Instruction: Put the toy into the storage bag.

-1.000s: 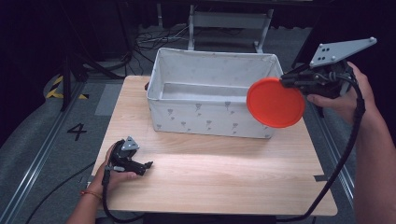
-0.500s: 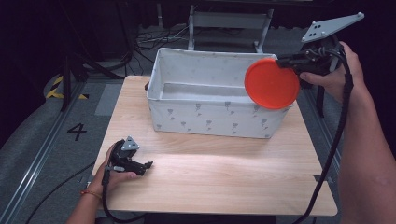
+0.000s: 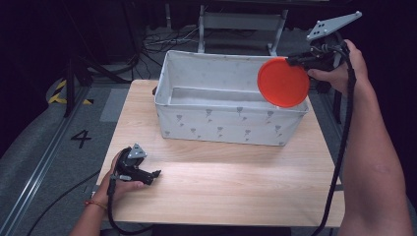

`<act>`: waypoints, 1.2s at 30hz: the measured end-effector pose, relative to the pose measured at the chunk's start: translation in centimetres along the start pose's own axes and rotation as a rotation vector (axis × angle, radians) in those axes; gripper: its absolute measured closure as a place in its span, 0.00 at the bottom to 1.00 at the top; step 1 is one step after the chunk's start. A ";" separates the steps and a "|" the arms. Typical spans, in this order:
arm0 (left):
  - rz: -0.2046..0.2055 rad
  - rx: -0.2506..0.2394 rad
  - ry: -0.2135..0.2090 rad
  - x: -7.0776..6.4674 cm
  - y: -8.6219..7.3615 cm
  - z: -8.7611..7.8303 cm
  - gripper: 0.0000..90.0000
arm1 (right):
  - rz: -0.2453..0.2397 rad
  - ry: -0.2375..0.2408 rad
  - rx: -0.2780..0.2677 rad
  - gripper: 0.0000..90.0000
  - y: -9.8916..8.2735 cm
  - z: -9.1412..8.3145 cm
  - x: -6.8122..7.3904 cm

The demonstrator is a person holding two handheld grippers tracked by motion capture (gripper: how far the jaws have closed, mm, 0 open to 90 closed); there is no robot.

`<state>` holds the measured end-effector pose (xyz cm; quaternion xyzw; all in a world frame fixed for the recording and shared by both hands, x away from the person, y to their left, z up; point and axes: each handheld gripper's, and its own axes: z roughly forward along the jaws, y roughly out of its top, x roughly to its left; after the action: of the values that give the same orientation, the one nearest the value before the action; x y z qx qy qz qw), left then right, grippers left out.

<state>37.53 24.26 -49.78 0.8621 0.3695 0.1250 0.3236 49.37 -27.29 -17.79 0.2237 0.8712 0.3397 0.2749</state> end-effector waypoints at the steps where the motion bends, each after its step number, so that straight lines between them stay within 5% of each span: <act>1: 0.002 0.000 0.002 0.0 0.0 0.0 0.01 | 0.002 0.002 0.004 0.92 -0.1 0.3 -0.1; 17: -0.009 -0.003 0.007 -0.1 -0.1 0.0 0.01 | -0.041 0.074 0.065 0.92 -1.9 5.1 0.3; 36: -0.009 -0.003 0.007 -0.1 -0.1 0.0 0.01 | -0.170 0.207 0.269 0.92 -4.5 9.1 3.2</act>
<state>37.41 24.23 -49.78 0.8595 0.3742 0.1271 0.3241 51.77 -24.23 -27.67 0.1481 0.9481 0.2170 0.1792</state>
